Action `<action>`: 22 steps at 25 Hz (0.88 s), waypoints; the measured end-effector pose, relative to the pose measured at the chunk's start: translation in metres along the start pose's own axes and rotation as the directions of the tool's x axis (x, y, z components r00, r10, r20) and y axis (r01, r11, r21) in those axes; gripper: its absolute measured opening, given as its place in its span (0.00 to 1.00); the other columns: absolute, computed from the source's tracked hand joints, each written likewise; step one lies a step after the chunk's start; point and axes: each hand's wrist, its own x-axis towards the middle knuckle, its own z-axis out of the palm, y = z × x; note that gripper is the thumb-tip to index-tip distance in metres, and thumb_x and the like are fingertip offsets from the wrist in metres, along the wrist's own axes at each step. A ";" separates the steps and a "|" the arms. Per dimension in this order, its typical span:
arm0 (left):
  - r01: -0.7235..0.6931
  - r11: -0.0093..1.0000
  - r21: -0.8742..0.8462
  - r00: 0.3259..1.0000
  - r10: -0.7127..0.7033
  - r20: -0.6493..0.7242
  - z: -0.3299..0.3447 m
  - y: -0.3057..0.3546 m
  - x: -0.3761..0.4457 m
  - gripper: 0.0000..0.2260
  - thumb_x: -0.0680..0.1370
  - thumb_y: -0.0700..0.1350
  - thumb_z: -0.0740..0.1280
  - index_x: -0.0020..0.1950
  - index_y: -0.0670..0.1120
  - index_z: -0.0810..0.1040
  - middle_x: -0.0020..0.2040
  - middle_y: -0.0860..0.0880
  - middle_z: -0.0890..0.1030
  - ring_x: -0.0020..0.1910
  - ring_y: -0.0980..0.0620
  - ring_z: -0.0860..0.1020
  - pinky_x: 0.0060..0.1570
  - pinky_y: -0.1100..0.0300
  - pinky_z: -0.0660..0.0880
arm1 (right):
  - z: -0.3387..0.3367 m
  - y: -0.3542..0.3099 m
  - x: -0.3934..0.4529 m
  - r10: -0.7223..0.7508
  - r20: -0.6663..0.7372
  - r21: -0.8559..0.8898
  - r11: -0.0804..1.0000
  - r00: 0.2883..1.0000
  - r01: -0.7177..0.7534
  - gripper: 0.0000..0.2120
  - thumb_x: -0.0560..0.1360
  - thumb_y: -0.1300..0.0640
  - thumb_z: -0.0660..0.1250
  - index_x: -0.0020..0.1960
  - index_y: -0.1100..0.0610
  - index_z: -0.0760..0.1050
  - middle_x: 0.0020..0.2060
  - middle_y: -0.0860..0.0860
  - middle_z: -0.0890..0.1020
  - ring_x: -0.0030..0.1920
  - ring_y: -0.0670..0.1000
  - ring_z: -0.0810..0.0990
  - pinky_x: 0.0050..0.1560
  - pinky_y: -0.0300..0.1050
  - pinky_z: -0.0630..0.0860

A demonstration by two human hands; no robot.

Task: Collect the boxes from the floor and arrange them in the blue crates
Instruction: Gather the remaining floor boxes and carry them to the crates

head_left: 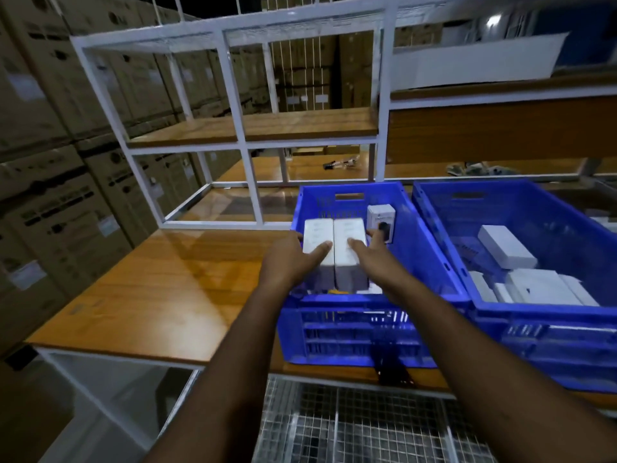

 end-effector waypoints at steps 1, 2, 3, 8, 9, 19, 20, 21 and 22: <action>-0.004 0.996 0.088 1.000 0.002 0.025 0.001 -0.002 0.006 0.23 0.75 0.66 0.67 0.48 0.45 0.80 0.41 0.48 0.82 0.42 0.47 0.80 0.32 0.56 0.69 | 0.003 0.003 0.006 0.033 0.022 -0.053 0.998 0.999 -0.032 0.33 0.77 0.38 0.61 0.75 0.51 0.54 0.72 0.55 0.67 0.67 0.58 0.72 0.65 0.58 0.72; -0.008 0.989 0.149 0.999 0.002 0.046 0.003 -0.004 0.010 0.22 0.77 0.64 0.66 0.43 0.44 0.80 0.36 0.48 0.81 0.39 0.47 0.80 0.30 0.56 0.66 | 0.006 0.007 0.016 0.070 0.030 -0.121 0.990 0.997 -0.066 0.33 0.79 0.41 0.60 0.76 0.55 0.52 0.73 0.57 0.66 0.69 0.59 0.70 0.67 0.57 0.71; -0.015 0.984 0.180 0.998 0.004 0.058 0.006 -0.006 0.014 0.23 0.78 0.63 0.66 0.40 0.43 0.80 0.34 0.47 0.80 0.37 0.46 0.80 0.29 0.56 0.67 | 0.007 0.009 0.023 0.115 0.030 -0.198 0.974 0.993 -0.107 0.35 0.80 0.43 0.60 0.78 0.57 0.48 0.74 0.59 0.64 0.70 0.61 0.68 0.68 0.56 0.69; 0.031 0.985 -0.169 0.993 -0.010 0.119 0.017 -0.007 0.027 0.23 0.77 0.57 0.70 0.64 0.44 0.76 0.48 0.44 0.86 0.43 0.47 0.85 0.45 0.46 0.83 | -0.005 0.005 0.039 0.084 -0.083 -0.455 0.883 0.993 -0.113 0.38 0.79 0.40 0.61 0.78 0.58 0.47 0.74 0.63 0.63 0.69 0.65 0.69 0.65 0.58 0.71; 0.047 0.975 -0.216 0.991 -0.018 0.133 0.019 -0.004 0.027 0.23 0.77 0.56 0.71 0.67 0.46 0.73 0.48 0.43 0.85 0.41 0.47 0.85 0.45 0.45 0.83 | -0.010 0.004 0.039 0.051 -0.100 -0.510 0.855 0.994 -0.095 0.38 0.79 0.40 0.60 0.78 0.56 0.48 0.74 0.63 0.63 0.68 0.66 0.69 0.65 0.59 0.71; 0.069 0.914 0.400 0.986 -0.123 0.111 0.039 0.006 0.008 0.18 0.78 0.62 0.66 0.59 0.50 0.78 0.58 0.49 0.83 0.59 0.47 0.79 0.49 0.56 0.71 | -0.017 0.025 0.030 0.162 0.124 -0.791 0.611 0.979 -0.001 0.38 0.79 0.37 0.58 0.80 0.57 0.50 0.76 0.60 0.61 0.73 0.63 0.65 0.68 0.58 0.68; 0.089 0.924 0.371 0.990 -0.123 0.070 0.039 0.006 0.006 0.18 0.77 0.62 0.67 0.59 0.51 0.78 0.57 0.50 0.84 0.58 0.48 0.79 0.50 0.56 0.72 | -0.017 0.023 0.026 0.125 0.107 -0.788 0.616 0.986 0.008 0.38 0.79 0.37 0.58 0.79 0.57 0.52 0.77 0.61 0.58 0.74 0.63 0.63 0.68 0.59 0.68; 0.103 0.935 0.340 0.993 -0.119 0.024 0.040 0.005 0.003 0.18 0.77 0.61 0.68 0.59 0.51 0.79 0.56 0.50 0.84 0.57 0.48 0.80 0.50 0.55 0.74 | -0.017 0.021 0.022 0.078 0.091 -0.773 0.634 0.993 0.020 0.37 0.79 0.37 0.58 0.78 0.57 0.53 0.77 0.61 0.56 0.74 0.63 0.61 0.67 0.59 0.67; 0.112 0.945 0.308 0.994 -0.110 -0.024 0.040 0.004 -0.001 0.18 0.77 0.61 0.68 0.60 0.51 0.79 0.54 0.50 0.84 0.56 0.48 0.80 0.50 0.55 0.75 | -0.017 0.019 0.018 0.018 0.076 -0.754 0.655 0.997 0.046 0.35 0.79 0.38 0.59 0.78 0.57 0.56 0.76 0.61 0.57 0.74 0.63 0.60 0.66 0.59 0.68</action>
